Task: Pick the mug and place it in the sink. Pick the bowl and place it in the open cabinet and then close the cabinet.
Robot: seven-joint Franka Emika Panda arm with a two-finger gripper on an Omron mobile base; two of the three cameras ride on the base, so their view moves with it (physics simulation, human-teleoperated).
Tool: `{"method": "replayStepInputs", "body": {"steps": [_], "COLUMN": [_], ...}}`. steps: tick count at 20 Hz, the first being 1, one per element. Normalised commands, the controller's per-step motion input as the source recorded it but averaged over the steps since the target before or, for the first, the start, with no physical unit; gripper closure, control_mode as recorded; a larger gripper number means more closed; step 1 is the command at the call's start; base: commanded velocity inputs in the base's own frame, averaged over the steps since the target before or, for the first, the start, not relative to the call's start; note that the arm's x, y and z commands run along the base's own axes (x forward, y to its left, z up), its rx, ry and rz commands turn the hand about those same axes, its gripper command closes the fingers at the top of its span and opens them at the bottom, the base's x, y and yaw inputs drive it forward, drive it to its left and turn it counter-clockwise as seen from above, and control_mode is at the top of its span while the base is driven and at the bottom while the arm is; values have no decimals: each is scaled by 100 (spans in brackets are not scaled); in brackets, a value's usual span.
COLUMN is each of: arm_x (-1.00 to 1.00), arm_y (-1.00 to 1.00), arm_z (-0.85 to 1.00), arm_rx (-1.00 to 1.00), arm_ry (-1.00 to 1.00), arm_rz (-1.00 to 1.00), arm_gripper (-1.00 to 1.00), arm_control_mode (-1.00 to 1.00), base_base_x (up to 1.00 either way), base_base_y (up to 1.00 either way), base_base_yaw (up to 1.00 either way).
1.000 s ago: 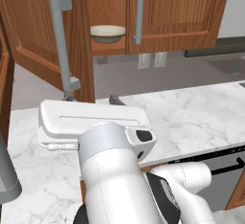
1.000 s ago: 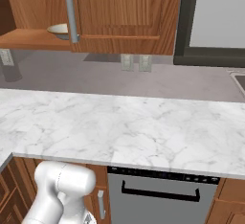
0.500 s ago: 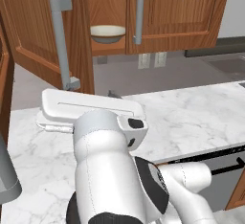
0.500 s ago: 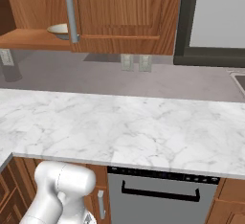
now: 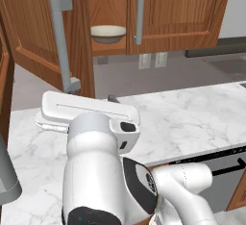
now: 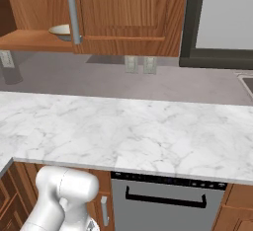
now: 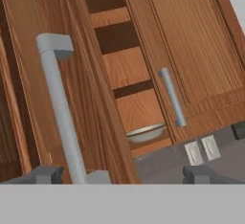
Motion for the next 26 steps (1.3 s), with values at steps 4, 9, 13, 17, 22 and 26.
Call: {"method": "replayStepInputs", "body": {"steps": [4, 9, 13, 17, 22, 26], "arm_x": [26, 32, 34, 31, 29, 37], "arm_y": [0, 0, 0, 0, 0, 0], "arm_z": [-16, -8, -9, -13, -17, -20], "arm_rx": [0, 0, 0, 0, 0, 0], "arm_ry": [0, 0, 0, 1, 2, 4], "arm_rz": [-6, -6, -5, -5, -5, -5], "arm_gripper": [-100, -100, -100, -100, -100, -100], "arm_control_mode": [-100, -100, -100, -100, -100, -100], "base_base_x": [0, 0, 0, 0, 0, 0], "base_base_y": [0, 0, 0, 0, 0, 0], "base_base_yaw": [0, 0, 0, 0, 0, 0]}}
